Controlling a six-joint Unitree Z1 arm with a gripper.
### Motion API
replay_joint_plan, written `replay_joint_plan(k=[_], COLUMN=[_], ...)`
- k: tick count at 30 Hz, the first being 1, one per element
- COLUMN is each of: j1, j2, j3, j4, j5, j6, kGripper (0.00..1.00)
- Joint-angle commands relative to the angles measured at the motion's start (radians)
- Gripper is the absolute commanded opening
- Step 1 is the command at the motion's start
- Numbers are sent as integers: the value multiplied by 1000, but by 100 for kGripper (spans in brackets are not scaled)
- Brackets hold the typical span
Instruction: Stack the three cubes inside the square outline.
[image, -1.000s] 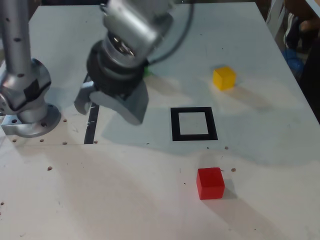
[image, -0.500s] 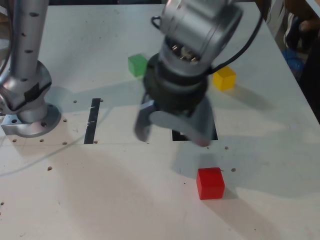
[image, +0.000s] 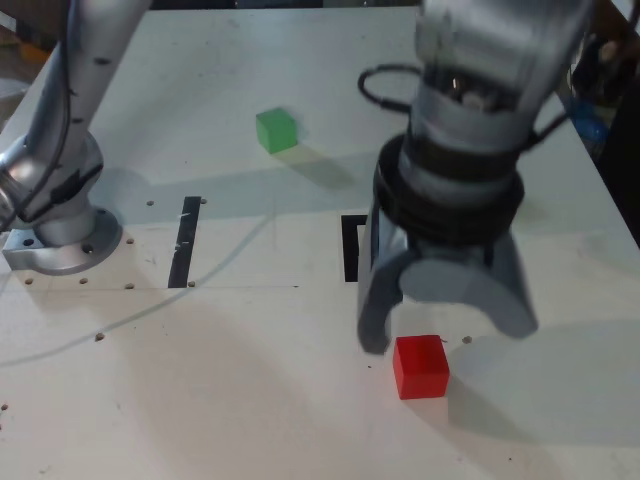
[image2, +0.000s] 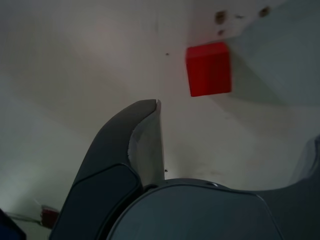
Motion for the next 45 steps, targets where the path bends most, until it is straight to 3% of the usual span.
replay_joint_plan(k=[1,16,28,32,39,45], j1=[-2,35,56,59,62,62], j2=[6,81,87,86,79,88], j3=[9,83,179,219,218,204], j4=[14,-33,-118,-154,-158,-177], j5=[-7,-17,-27,-35,-2,6], j6=[-12,-31,-24,-22,-25,-25], kGripper=[100,98,85,75,42,38])
